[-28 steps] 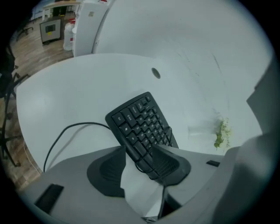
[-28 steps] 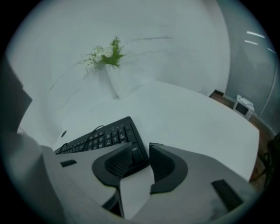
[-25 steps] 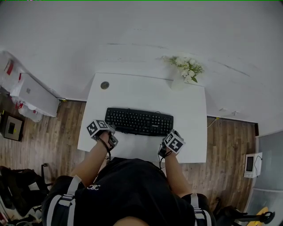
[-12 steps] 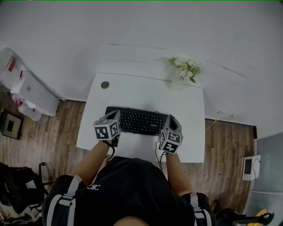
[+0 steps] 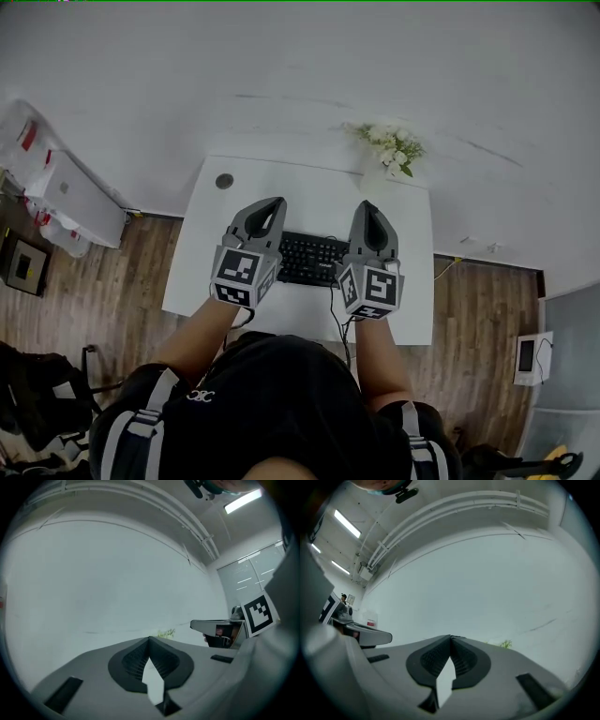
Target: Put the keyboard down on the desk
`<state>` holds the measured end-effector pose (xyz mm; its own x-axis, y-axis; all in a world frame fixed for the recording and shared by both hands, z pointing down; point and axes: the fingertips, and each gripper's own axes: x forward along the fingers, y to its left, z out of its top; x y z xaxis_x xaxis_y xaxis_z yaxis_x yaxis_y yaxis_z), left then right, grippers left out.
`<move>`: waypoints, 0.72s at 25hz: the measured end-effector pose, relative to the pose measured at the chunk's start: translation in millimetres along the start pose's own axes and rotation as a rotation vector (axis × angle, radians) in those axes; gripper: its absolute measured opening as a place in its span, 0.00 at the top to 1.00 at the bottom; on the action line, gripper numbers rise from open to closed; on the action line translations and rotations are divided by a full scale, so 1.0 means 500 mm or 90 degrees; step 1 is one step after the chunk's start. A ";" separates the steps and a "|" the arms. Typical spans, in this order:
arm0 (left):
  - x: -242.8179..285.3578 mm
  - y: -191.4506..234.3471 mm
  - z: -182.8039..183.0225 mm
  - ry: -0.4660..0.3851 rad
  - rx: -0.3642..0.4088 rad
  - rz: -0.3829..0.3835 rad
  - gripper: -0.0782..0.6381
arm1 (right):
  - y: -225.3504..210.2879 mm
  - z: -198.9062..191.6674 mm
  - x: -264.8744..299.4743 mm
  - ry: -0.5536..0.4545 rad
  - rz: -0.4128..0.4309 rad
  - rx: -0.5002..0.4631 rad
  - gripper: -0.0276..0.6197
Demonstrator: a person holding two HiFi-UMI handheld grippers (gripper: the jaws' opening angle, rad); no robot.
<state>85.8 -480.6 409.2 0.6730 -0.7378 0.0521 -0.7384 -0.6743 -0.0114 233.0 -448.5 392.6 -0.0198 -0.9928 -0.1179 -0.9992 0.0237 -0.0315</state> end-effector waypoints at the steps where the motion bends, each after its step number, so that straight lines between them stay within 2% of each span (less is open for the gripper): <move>1: -0.001 -0.006 0.008 -0.007 -0.001 -0.004 0.89 | 0.002 0.005 -0.001 -0.003 0.004 -0.001 0.95; 7: -0.007 -0.021 -0.008 0.010 0.004 -0.003 0.89 | -0.007 -0.032 -0.008 0.028 0.000 0.015 0.96; 18: 0.007 -0.010 -0.041 0.038 -0.018 0.008 0.89 | -0.013 -0.058 -0.008 0.049 -0.009 0.023 0.95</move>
<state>90.8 -479.3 430.0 0.6608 -0.7423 0.1113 -0.7479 -0.6636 0.0151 238.6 -448.1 421.8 -0.0103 -0.9991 -0.0410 -0.9975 0.0131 -0.0693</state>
